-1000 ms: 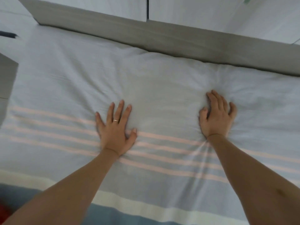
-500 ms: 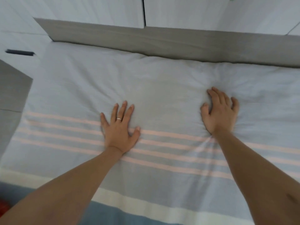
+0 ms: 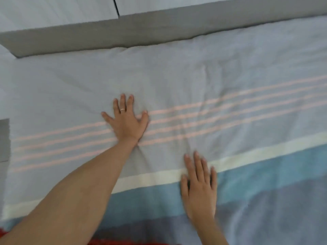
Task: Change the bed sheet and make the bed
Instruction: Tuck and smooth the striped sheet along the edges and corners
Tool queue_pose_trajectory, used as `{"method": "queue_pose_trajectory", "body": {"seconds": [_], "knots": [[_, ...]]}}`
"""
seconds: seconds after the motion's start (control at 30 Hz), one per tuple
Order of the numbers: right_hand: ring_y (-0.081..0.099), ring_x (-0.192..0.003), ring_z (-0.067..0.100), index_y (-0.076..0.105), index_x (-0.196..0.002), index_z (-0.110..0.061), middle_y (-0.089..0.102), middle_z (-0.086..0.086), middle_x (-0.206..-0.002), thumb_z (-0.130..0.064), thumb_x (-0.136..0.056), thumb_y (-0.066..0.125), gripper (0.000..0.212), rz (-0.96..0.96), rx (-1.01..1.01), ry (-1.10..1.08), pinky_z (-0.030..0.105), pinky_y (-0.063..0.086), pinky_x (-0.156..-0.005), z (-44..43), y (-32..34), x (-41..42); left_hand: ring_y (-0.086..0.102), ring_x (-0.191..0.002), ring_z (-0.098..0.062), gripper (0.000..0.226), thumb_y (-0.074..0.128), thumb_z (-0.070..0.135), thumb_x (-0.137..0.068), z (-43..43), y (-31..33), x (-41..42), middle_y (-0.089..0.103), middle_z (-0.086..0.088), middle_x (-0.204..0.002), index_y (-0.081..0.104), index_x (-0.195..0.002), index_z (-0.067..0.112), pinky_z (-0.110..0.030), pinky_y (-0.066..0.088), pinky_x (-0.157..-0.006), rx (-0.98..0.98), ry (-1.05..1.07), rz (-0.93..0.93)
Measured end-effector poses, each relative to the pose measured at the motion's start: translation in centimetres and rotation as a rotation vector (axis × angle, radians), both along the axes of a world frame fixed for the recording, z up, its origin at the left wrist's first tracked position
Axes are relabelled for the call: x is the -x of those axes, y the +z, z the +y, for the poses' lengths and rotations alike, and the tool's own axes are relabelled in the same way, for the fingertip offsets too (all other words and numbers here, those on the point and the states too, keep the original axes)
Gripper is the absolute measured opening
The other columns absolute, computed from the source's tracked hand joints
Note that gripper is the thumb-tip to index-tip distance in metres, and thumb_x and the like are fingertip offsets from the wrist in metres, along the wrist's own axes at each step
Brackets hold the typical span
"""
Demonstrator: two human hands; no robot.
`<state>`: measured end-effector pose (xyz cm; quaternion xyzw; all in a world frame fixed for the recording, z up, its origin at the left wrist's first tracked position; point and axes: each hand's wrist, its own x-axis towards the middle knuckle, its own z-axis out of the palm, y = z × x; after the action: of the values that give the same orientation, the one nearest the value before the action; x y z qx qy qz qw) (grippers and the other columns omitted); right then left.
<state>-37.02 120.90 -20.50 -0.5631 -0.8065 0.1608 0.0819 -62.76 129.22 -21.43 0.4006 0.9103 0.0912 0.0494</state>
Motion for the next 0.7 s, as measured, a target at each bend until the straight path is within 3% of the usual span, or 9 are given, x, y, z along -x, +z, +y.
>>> {"method": "queue_pose_trajectory", "body": {"seconds": [0.2, 0.23, 0.33, 0.37, 0.4, 0.5, 0.6, 0.7], "knots": [[0.031, -0.141, 0.018, 0.035, -0.147, -0.026, 0.028, -0.002, -0.156, -0.038, -0.08, 0.041, 0.068, -0.125, -0.024, -0.075, 0.045, 0.019, -0.116, -1.2, -0.8, -0.6, 0.008, -0.147, -0.024, 0.08, 0.026, 0.062, -0.074, -1.1, 0.5, 0.4, 0.013, -0.004, -0.159, 0.027, -0.148, 0.031, -0.072, -0.001, -0.106, -0.034, -0.1, -0.076], [0.031, -0.14, 0.018, 0.035, -0.147, -0.026, 0.029, -0.002, -0.156, -0.039, -0.08, 0.04, 0.068, -0.134, -0.047, -0.073, 0.045, 0.019, -0.116, -1.3, -0.8, -0.5, 0.01, -0.147, -0.026, 0.082, 0.029, 0.061, -0.073, -2.0, 0.8, 0.2, 0.013, -0.007, -0.159, 0.024, -0.149, 0.031, -0.074, 0.0, -0.104, -0.07, -0.271, -0.066], [0.032, -0.14, 0.019, 0.038, -0.146, -0.025, 0.031, -0.001, -0.154, -0.039, -0.081, 0.039, 0.066, -0.118, -0.077, -0.082, 0.045, 0.018, -0.115, -0.9, -0.8, -1.0, 0.017, -0.145, -0.025, 0.084, 0.041, 0.059, -0.073, -7.3, 0.4, -0.3, 0.02, -0.002, -0.157, 0.016, -0.149, 0.034, -0.079, 0.005, -0.1, -0.043, -1.124, 0.133], [0.032, -0.14, 0.019, 0.038, -0.146, -0.024, 0.031, -0.001, -0.154, -0.039, -0.082, 0.038, 0.066, -0.119, -0.084, -0.079, 0.044, 0.018, -0.116, -1.2, -1.0, -0.9, 0.018, -0.145, -0.025, 0.083, 0.041, 0.06, -0.076, -9.5, 0.2, 1.6, 0.019, 0.001, -0.157, 0.012, -0.15, 0.036, -0.078, 0.006, -0.1, 0.017, -1.182, 0.181], [0.031, -0.14, 0.018, 0.038, -0.146, -0.024, 0.032, -0.001, -0.154, -0.039, -0.082, 0.037, 0.066, -0.119, -0.091, -0.079, 0.044, 0.017, -0.116, -1.3, -1.1, -0.7, 0.019, -0.145, -0.026, 0.082, 0.038, 0.061, -0.078, -11.6, -0.4, 4.2, 0.018, 0.003, -0.158, 0.008, -0.15, 0.037, -0.076, 0.008, -0.101, 0.054, -1.07, 0.218], [0.03, -0.14, 0.018, 0.036, -0.146, -0.025, 0.031, -0.001, -0.154, -0.039, -0.081, 0.037, 0.067, -0.111, -0.115, -0.077, 0.043, 0.015, -0.116, -1.3, -1.5, -0.8, 0.011, -0.146, -0.029, 0.078, 0.024, 0.065, -0.081, -17.1, -0.2, 11.3, 0.009, 0.002, -0.16, 0.01, -0.151, 0.033, -0.073, 0.006, -0.103, 0.23, -0.478, 0.148], [0.03, -0.14, 0.019, 0.035, -0.147, -0.025, 0.031, 0.0, -0.155, -0.04, -0.081, 0.036, 0.068, -0.1, -0.111, -0.065, 0.043, 0.014, -0.115, -1.6, -1.1, -0.2, -0.013, -0.146, -0.025, 0.074, 0.024, 0.067, -0.086, -18.0, 1.0, 11.2, -0.016, 0.008, -0.158, -0.008, -0.148, 0.043, -0.074, -0.003, -0.102, 0.383, -0.235, 0.061], [0.029, -0.14, 0.019, 0.035, -0.146, -0.024, 0.031, 0.001, -0.154, -0.04, -0.081, 0.035, 0.067, -0.103, -0.104, -0.088, 0.044, 0.015, -0.115, -1.5, -1.4, -0.5, -0.027, -0.142, -0.03, 0.089, 0.037, 0.072, -0.083, -15.8, 2.1, 6.0, -0.033, 0.005, -0.153, -0.02, -0.146, 0.042, -0.074, -0.002, -0.103, 0.438, -0.039, -0.257]]}}
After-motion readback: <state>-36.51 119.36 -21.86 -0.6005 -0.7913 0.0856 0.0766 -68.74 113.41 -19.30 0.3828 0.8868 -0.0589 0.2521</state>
